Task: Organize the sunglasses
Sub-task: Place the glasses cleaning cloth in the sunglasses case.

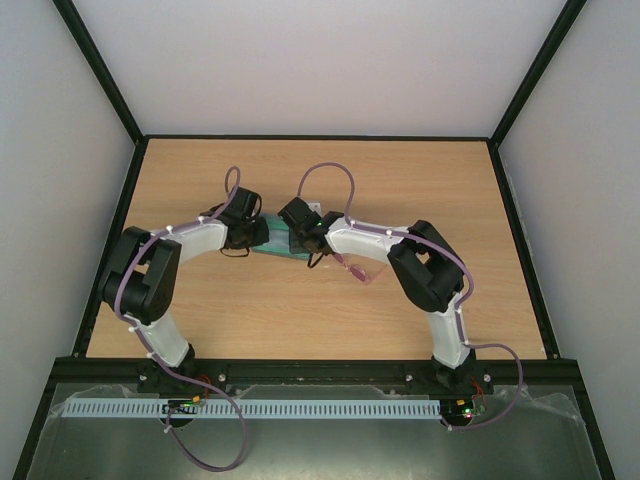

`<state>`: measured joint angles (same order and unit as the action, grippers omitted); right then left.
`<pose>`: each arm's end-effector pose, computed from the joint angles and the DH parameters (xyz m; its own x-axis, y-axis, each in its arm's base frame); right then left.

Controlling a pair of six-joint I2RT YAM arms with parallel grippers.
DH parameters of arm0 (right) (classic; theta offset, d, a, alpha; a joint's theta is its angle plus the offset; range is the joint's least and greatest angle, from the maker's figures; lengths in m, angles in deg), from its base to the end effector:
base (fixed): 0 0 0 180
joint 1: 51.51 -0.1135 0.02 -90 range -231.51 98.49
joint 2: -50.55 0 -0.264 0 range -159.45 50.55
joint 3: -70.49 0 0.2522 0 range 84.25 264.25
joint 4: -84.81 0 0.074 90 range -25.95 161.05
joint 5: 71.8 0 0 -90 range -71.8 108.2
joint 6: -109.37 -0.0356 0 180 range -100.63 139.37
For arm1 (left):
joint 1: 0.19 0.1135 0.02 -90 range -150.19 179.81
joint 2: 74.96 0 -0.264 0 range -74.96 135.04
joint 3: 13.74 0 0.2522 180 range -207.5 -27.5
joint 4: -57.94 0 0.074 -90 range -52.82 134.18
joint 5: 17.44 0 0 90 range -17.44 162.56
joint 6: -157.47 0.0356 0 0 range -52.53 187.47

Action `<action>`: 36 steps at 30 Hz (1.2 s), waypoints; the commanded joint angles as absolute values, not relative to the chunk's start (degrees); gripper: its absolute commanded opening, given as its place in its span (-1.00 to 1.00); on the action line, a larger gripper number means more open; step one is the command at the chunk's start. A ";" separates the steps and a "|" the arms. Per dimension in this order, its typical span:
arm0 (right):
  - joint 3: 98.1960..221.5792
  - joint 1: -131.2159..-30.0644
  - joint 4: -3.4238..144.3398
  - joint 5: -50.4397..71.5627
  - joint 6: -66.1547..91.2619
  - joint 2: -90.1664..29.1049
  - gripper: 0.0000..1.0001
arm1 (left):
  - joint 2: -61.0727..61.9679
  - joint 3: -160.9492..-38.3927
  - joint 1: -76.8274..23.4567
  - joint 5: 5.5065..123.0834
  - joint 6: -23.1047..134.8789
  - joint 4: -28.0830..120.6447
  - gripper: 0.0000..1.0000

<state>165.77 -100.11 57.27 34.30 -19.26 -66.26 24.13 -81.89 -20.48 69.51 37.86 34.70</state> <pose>0.3014 0.3269 0.1748 -0.7652 0.0390 -0.6426 -0.1572 0.9566 0.2453 0.3202 -0.1204 0.1557 -0.8468 -0.2130 -0.4875 -0.0493 0.9438 -0.3267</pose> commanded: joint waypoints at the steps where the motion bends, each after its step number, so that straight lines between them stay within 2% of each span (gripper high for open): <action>1: 167.15 -99.85 56.46 34.68 -18.81 -67.13 -0.97 | 24.75 -82.16 -20.17 68.87 38.47 35.82 -0.95; 36: 165.47 -99.80 55.76 35.96 -19.07 -67.30 -0.97 | 23.74 -79.35 -19.65 70.26 38.20 35.96 -0.95</action>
